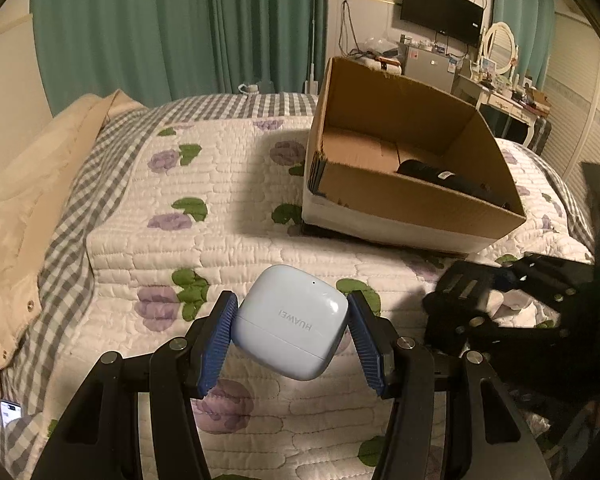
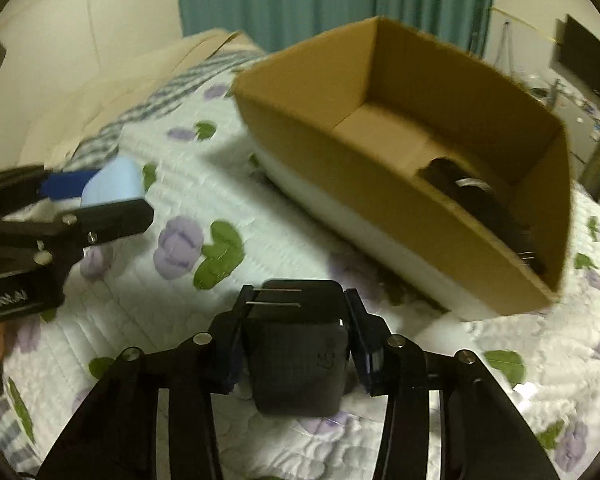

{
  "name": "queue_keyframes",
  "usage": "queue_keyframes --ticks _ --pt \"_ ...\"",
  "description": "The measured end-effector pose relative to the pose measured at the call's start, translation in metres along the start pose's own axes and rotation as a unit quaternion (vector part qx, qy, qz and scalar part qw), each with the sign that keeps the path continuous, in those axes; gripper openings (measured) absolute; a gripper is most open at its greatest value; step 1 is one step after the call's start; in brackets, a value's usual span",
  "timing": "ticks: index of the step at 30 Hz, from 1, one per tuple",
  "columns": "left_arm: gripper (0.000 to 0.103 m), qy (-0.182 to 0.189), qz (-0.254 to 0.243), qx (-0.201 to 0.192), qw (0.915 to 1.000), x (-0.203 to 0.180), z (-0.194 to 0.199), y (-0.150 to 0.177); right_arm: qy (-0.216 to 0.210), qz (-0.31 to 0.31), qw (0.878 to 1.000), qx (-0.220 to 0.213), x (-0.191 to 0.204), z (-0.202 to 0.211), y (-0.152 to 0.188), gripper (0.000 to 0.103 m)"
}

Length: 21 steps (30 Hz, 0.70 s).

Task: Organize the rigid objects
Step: 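Carry the earbud case into the box with the left tool while the right tool drops the black charger in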

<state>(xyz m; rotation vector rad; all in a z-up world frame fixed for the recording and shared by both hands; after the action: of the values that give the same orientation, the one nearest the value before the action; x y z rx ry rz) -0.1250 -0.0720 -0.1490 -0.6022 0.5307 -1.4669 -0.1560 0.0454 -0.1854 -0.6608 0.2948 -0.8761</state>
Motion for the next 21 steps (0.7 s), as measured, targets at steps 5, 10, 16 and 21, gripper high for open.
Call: queue_keyframes --ticks 5,10,16,21 --pt "0.057 -0.007 -0.012 -0.025 0.9996 -0.006 0.02 -0.017 0.006 -0.026 0.999 -0.034 -0.008 0.034 -0.018 0.042" --pt "0.057 -0.005 -0.025 -0.056 0.9981 -0.018 0.042 -0.047 0.011 -0.037 0.996 -0.081 -0.013 0.078 -0.045 0.042" --pt "0.057 0.019 -0.024 -0.085 0.9959 -0.032 0.048 -0.101 0.03 -0.047 0.989 -0.139 -0.039 0.128 -0.092 0.042" --pt "0.057 0.026 -0.039 -0.08 0.9957 -0.051 0.013 -0.139 0.051 -0.053 0.985 -0.159 -0.073 0.137 -0.121 0.042"
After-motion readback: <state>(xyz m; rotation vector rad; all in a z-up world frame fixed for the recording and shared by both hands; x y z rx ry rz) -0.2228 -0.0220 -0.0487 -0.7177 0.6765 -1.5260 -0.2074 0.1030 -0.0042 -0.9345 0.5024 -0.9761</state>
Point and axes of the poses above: each gripper's, at about its wrist camera, not at the fingertips, and z roughly against the way its jaws point, x to its left, y to its underside, the point moved 8 cm from there along -z, roughly the way its jaws point, and after that the axes turned 2 degrees about -z, right-handed, at the moved point
